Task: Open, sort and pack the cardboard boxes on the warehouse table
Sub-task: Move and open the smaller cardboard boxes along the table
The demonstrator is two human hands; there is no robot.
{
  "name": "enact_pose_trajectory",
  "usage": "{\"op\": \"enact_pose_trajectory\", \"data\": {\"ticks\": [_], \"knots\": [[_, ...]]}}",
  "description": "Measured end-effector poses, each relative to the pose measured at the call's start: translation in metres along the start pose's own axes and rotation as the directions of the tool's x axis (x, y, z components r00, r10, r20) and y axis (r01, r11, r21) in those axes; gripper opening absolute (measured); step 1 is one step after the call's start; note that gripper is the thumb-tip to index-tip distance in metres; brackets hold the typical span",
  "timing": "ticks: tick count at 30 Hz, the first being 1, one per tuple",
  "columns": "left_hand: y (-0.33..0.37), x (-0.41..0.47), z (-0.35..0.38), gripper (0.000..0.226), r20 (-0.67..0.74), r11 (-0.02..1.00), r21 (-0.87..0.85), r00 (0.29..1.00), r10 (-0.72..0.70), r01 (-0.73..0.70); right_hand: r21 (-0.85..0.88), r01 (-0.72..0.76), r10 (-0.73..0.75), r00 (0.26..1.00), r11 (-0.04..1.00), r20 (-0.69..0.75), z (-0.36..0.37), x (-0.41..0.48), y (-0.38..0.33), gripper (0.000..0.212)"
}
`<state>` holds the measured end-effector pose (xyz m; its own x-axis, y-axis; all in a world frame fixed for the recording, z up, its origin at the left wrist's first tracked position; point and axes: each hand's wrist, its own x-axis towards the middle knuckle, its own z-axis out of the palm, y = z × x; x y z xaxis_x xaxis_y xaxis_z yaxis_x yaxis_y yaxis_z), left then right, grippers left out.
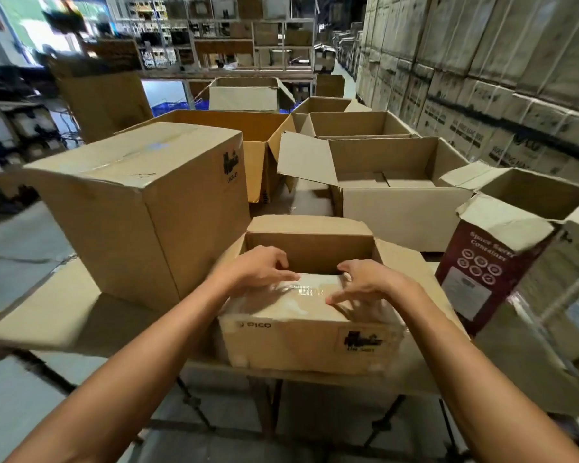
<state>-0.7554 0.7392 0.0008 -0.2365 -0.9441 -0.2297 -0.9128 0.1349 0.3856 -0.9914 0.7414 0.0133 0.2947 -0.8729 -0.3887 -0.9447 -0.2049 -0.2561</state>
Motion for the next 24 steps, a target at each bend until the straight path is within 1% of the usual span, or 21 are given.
{"op": "enact_pose_trajectory", "data": {"ticks": [1, 2, 4, 6, 8, 11, 13, 15, 16, 17, 18, 20, 21, 22, 23, 24], "knots": [[0.001, -0.008, -0.004, 0.042, -0.112, 0.999, -0.013, 0.993, 0.041, -0.043, -0.037, 0.008, -0.011, 0.995, 0.999, -0.100, -0.004, -0.006, -0.001, 0.078], [0.003, -0.015, -0.007, 0.034, -0.227, 0.996, -0.029, 0.971, 0.073, -0.082, -0.053, 0.016, -0.027, 0.979, 0.998, -0.204, -0.009, -0.012, -0.001, 0.069], [0.009, -0.030, -0.015, 0.021, -0.426, 0.987, -0.065, 0.899, 0.106, -0.147, -0.013, 0.056, -0.057, 0.929, 0.998, -0.366, -0.020, -0.026, -0.003, 0.056], [0.016, -0.041, -0.023, 0.019, -0.555, 0.978, -0.053, 0.820, 0.141, -0.203, 0.056, 0.100, -0.064, 0.889, 0.993, -0.453, -0.028, -0.040, -0.003, 0.042], [0.024, -0.051, -0.029, 0.020, -0.609, 0.975, -0.030, 0.778, 0.157, -0.220, 0.073, 0.128, -0.074, 0.862, 0.989, -0.502, -0.030, -0.052, -0.003, 0.035], [0.036, -0.074, -0.030, 0.027, -0.636, 0.973, 0.011, 0.749, 0.185, -0.231, 0.050, 0.144, -0.090, 0.815, 0.988, -0.572, -0.021, -0.072, -0.003, 0.033], [0.044, -0.095, -0.021, 0.041, -0.614, 0.968, 0.055, 0.757, 0.225, -0.243, 0.057, 0.177, -0.105, 0.778, 0.983, -0.620, -0.012, -0.089, -0.003, 0.024], [0.053, -0.120, -0.005, 0.057, -0.579, 0.972, 0.174, 0.782, 0.229, -0.156, 0.070, 0.226, -0.121, 0.731, 0.972, -0.671, 0.000, -0.110, -0.003, 0.017], [0.057, -0.131, 0.003, 0.059, -0.568, 0.968, 0.237, 0.796, 0.208, -0.084, 0.074, 0.247, -0.130, 0.715, 0.966, -0.687, 0.007, -0.121, -0.003, 0.014], [0.060, -0.141, 0.011, 0.057, -0.564, 0.961, 0.275, 0.808, 0.171, -0.012, 0.083, 0.267, -0.138, 0.712, 0.960, -0.689, 0.017, -0.131, -0.001, 0.012], [0.064, -0.150, 0.020, 0.050, -0.556, 0.959, 0.277, 0.823, 0.115, 0.053, 0.104, 0.285, -0.142, 0.720, 0.953, -0.680, 0.028, -0.141, 0.001, 0.011], [0.071, -0.163, 0.044, 0.034, -0.550, 0.947, 0.276, 0.835, 0.015, 0.164, 0.177, 0.313, -0.135, 0.761, 0.933, -0.635, 0.054, -0.159, 0.008, 0.012], [0.073, -0.165, 0.061, 0.032, -0.549, 0.936, 0.303, 0.836, 0.017, 0.180, 0.199, 0.321, -0.140, 0.781, 0.926, -0.609, 0.068, -0.164, 0.013, 0.014], [0.074, -0.167, 0.080, 0.037, -0.543, 0.929, 0.330, 0.839, 0.043, 0.166, 0.191, 0.327, -0.158, 0.790, 0.925, -0.592, 0.082, -0.169, 0.018, 0.017], [0.073, -0.167, 0.101, 0.049, -0.542, 0.935, 0.325, 0.838, 0.061, 0.142, 0.153, 0.322, -0.179, 0.796, 0.934, -0.579, 0.096, -0.171, 0.022, 0.019], [0.071, -0.167, 0.121, 0.060, -0.540, 0.948, 0.291, 0.840, 0.049, 0.131, 0.098, 0.300, -0.197, 0.806, 0.949, -0.559, 0.107, -0.174, 0.025, 0.021]]}}
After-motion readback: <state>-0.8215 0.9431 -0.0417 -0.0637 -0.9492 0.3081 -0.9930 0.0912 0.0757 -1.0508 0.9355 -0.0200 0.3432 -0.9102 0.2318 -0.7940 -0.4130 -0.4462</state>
